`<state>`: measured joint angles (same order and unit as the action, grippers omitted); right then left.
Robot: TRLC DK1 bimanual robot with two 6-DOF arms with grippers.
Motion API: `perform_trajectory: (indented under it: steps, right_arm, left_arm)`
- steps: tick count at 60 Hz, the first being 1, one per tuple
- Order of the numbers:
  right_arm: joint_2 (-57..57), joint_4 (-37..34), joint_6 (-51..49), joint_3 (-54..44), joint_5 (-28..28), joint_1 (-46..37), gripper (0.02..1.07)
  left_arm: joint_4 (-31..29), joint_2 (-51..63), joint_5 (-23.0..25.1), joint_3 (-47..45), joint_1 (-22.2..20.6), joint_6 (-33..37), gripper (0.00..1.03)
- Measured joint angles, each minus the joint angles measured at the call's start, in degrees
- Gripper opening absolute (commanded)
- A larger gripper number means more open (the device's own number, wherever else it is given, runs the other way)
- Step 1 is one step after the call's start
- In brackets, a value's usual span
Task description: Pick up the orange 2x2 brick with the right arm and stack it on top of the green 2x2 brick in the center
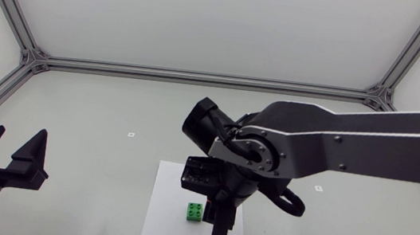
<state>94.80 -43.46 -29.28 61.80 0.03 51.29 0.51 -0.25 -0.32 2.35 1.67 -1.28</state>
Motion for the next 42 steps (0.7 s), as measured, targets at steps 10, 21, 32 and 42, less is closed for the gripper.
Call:
perform_trajectory:
  steps: [10,21,32,42]
  right_arm:
    - [3.23,0.00,-1.84,2.82,-0.22,0.37,0.34]
    - [6.03,-0.04,-3.41,5.03,-1.11,0.37,0.34]
    - [8.61,-0.07,-4.28,6.80,-1.29,0.37,0.34]
    - [9.77,-0.07,-5.11,7.48,-1.51,0.37,0.34]
  left_arm:
    - [0.00,0.00,0.00,0.00,0.00,0.00,0.99]
    - [-0.02,0.00,0.00,0.00,0.00,0.02,0.99]
    - [0.00,0.00,0.00,0.00,0.00,0.00,0.99]
    - [0.00,0.00,0.00,0.00,0.00,0.00,0.99]
